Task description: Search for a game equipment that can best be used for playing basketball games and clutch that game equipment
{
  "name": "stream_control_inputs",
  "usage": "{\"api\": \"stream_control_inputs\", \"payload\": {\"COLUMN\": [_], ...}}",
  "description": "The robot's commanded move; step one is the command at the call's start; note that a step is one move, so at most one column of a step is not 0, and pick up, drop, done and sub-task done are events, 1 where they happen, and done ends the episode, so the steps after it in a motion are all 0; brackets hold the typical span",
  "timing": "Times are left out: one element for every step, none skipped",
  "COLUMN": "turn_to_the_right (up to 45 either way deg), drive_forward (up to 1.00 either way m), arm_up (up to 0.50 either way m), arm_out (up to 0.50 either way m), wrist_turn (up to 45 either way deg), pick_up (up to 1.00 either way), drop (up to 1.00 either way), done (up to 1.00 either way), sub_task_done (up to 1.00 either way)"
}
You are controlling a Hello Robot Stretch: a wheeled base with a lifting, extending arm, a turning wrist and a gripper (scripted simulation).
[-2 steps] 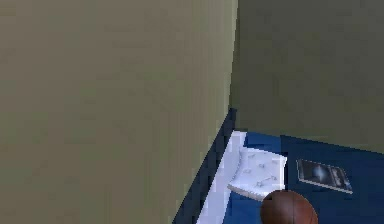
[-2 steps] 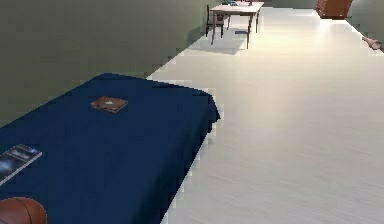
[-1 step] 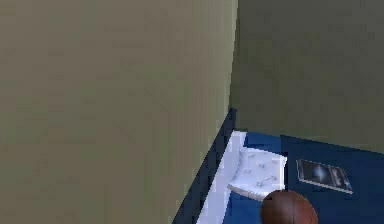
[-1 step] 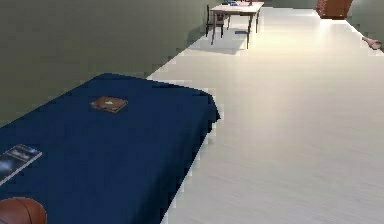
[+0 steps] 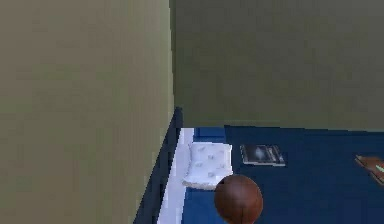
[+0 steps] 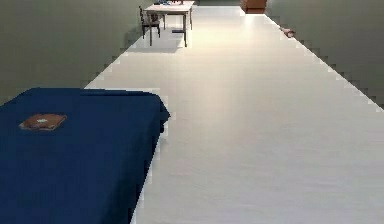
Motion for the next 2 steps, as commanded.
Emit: {"api": "stream_control_inputs", "payload": {"turn_to_the_right": [0.0, -45.0], "drive_forward": [0.15, 0.0], "arm_up": [0.0, 0.0], "arm_out": [0.0, 0.0], "wrist_turn": [0.0, 0.0], "pick_up": [0.0, 0.0], "drop": [0.0, 0.0], "done": [0.0, 0.0], "sub_task_done": [0.0, 0.0]}}
